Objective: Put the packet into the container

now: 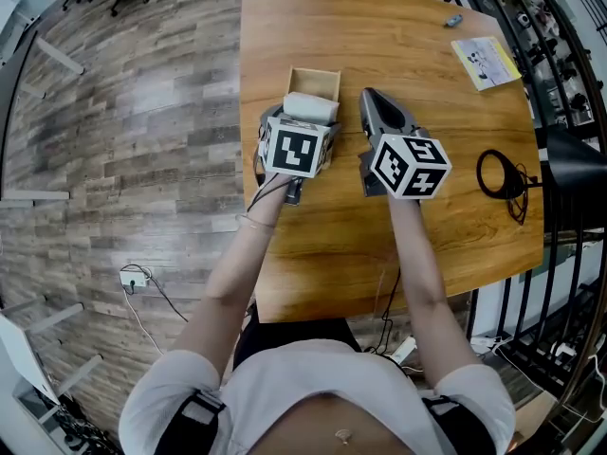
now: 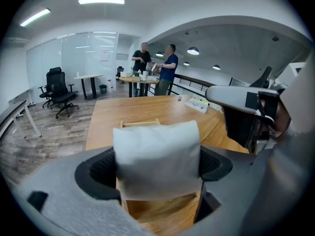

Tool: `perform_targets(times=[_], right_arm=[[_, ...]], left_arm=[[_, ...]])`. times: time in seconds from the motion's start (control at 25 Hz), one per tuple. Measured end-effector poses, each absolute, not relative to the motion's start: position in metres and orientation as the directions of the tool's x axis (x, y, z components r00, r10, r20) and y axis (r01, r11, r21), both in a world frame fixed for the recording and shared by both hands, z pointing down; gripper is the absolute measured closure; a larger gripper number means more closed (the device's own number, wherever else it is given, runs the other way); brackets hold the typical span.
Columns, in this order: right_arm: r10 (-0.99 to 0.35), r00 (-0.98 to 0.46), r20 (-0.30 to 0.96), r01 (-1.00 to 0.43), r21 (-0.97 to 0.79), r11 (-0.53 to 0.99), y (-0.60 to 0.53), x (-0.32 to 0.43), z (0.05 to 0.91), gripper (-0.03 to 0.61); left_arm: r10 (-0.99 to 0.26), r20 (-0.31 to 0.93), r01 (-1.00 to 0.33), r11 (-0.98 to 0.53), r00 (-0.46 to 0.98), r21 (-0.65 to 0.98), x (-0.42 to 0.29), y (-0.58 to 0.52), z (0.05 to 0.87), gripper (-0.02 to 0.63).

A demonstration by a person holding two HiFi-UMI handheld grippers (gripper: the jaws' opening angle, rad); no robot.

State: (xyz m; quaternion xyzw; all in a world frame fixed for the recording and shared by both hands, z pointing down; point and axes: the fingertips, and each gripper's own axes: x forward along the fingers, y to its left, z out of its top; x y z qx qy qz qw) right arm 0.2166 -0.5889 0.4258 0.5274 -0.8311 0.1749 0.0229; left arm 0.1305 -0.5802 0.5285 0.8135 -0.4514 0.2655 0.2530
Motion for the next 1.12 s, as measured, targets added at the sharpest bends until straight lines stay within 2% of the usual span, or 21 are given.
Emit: perform_targets(times=[0.64,1.12], right_arm=[[-0.861,-0.461,0.214,-0.87,-0.299,0.391,-0.601,0.216,0.435,0.568],[-0.868,-0.445,0.223,-0.879,-0.295,0.375,-0.6,0.222,0.436,0.568]], left_arm=[[-0.518,0.757,-0.884,-0.439,0.397,0.162,0.134,-0.584,0.565,0.13],[-0.528,0.771,-0.898,-0.421,0.356,0.127,0.134,-0.586,0.572,0.13]])
